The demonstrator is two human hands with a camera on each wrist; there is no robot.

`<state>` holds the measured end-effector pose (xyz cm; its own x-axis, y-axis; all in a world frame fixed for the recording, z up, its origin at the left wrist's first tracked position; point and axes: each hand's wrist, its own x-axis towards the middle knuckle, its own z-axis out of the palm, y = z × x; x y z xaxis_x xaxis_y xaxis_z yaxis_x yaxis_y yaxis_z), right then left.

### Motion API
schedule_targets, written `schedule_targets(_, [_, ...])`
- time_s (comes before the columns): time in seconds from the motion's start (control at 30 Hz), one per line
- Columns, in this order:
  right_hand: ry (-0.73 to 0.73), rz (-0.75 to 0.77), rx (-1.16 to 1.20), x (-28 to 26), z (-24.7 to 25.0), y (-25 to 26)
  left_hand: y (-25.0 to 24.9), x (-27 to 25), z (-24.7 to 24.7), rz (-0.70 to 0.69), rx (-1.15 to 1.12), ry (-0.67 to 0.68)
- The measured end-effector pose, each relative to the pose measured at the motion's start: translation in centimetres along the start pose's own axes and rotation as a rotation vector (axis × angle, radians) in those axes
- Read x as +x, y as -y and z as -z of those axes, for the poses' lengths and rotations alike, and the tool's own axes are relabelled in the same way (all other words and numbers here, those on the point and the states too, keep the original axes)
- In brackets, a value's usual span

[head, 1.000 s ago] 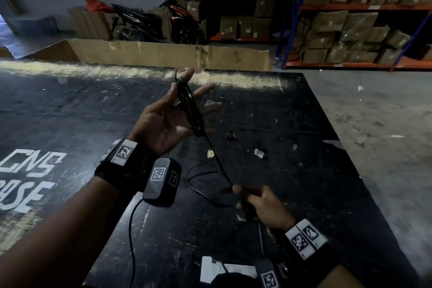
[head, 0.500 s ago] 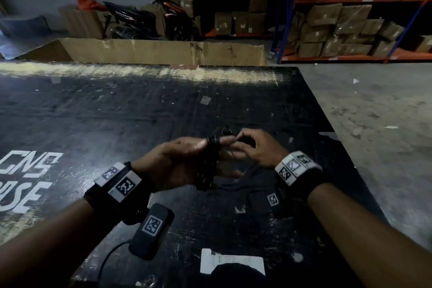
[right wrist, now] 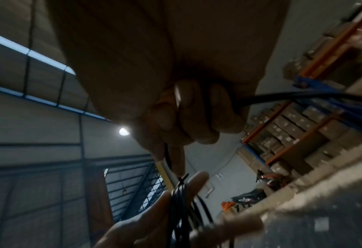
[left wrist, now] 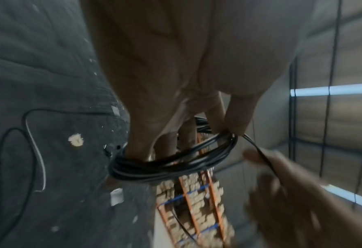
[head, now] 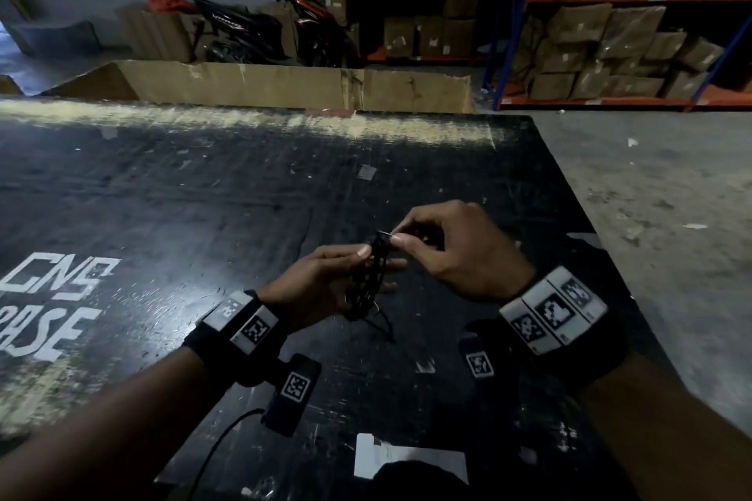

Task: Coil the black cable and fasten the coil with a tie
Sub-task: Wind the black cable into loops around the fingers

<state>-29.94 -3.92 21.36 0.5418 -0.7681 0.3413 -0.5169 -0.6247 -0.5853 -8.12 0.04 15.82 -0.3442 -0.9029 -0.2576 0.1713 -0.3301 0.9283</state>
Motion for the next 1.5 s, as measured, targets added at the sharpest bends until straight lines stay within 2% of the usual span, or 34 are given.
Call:
schedule_targets(0.1, [-0.036,-0.061,0.282,-2.3,-1.0,0.0,-1.2,0.2,0.3,-0.083,-0.145,-0.039])
schedule_targets(0.23, [0.059,-0.171,0.659,-5.0,-3.9,-0.7,-2.7,0.7,1.0,-0.171,-0.189,-0.008])
schedule_targets(0.33, [0.131,-0.223,0.786,-6.0,-6.1,-1.6,-3.8,1.1,0.8,-0.206,-0.245,0.019])
schedule_targets(0.47, [0.223,-0.367,0.884,-6.7,-8.5,-3.2,-4.8,1.2,0.0,-0.239,-0.305,0.128])
schedule_targets(0.53, [0.278,-0.361,0.946,-6.7,-9.5,-4.6,-5.2,1.1,-0.6,-0.25,-0.321,0.181])
schedule_targets(0.67, [0.342,-0.387,0.824,-6.0,-10.5,-7.1,-6.2,0.4,-1.3,-0.239,-0.403,0.325])
schedule_targets(0.77, [0.167,-0.465,0.707,-4.8,-9.9,-8.3,-6.1,-0.5,-1.7,-0.164,-0.374,0.443])
schedule_targets(0.87, [0.011,-0.451,0.555,-2.4,-7.6,-9.5,-4.7,-1.2,-2.5,-0.069,-0.291,0.553])
schedule_targets(0.97, [-0.032,-0.351,0.423,0.0,-4.3,-8.4,-2.3,-1.2,-2.8,-0.004,-0.14,0.474])
schedule_targets(1.07, [0.051,-0.24,0.295,1.8,-1.2,-5.4,-0.5,-0.9,-2.8,0.063,-0.048,0.389])
schedule_targets(1.17, [0.111,-0.193,0.26,2.4,0.1,-3.2,0.1,-0.5,-2.7,0.073,-0.046,0.272])
schedule_targets(1.27, [0.092,-0.142,0.23,1.7,-0.1,-2.0,0.1,-0.1,-2.4,0.047,-0.078,0.128])
schedule_targets(1.37, [0.037,-0.112,0.273,0.2,-1.0,-1.3,0.1,0.5,-1.9,0.01,-0.116,0.008])
schedule_targets(1.5, [-0.033,-0.135,0.493,-2.3,-2.5,-0.9,-0.4,1.1,-0.1,-0.066,-0.238,-0.074])
